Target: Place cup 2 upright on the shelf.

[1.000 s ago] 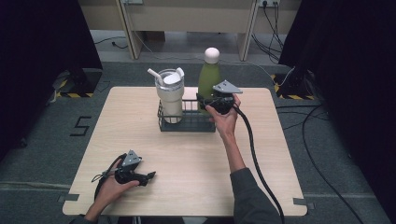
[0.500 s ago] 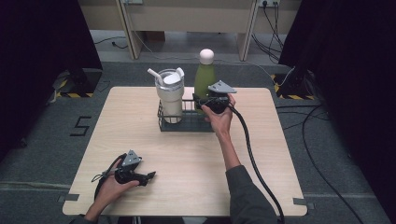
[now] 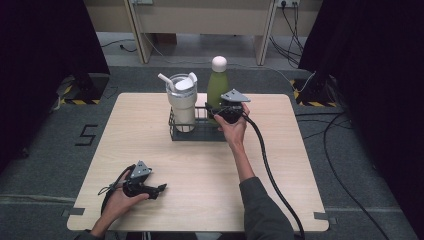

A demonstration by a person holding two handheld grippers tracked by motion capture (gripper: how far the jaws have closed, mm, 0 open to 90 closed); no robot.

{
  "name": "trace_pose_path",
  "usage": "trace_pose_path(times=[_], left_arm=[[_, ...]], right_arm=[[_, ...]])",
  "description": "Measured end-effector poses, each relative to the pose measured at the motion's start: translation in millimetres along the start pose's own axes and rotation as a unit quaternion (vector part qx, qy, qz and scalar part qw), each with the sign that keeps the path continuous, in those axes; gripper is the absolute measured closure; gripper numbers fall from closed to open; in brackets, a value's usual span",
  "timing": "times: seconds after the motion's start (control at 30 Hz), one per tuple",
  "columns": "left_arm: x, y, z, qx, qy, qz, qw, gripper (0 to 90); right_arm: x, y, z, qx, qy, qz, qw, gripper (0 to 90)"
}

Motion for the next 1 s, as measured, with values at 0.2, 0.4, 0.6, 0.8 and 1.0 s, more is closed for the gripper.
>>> trace_pose_path(times=[0.2,0.4,0.6,0.8,1.0], left_arm=[[-0.1,0.0,0.0,0.0,0.0,0.0,1.0,12.9],[0.0,0.0,-0.1,0.0,0.0,0.0,1.0,12.9],[0.0,0.0,0.0,0.0,0.0,0.0,1.0,12.9],[0.0,0.0,-0.1,0.0,0.0,0.0,1.0,12.9],[0.0,0.0,0.0,0.0,0.0,0.0,1.0,12.9]], right_arm=[[4.2,-7.1,-2.8,-0.003,0.0,-0.005,1.0,20.9],[6.2,-14.6,-1.9,0.0,0.002,-0.009,1.0,20.9],[8.1,-20.5,1.1,0.005,-0.002,-0.011,0.9999,20.9],[10.3,-27.2,-0.5,0.002,0.001,-0.015,0.9999,20.9],[11.4,-27.3,-2.2,-0.002,0.0,-0.012,0.9999,20.8]])
Point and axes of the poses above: each handheld gripper's, and its own axes: x roughly forward along the jaws, y roughly out of its top, z roughly to its right, the point moved 9 cm from there along x, roughly forward along the jaws, and after that the axes turned 6 degrees about -y, right-handed, at the moved point
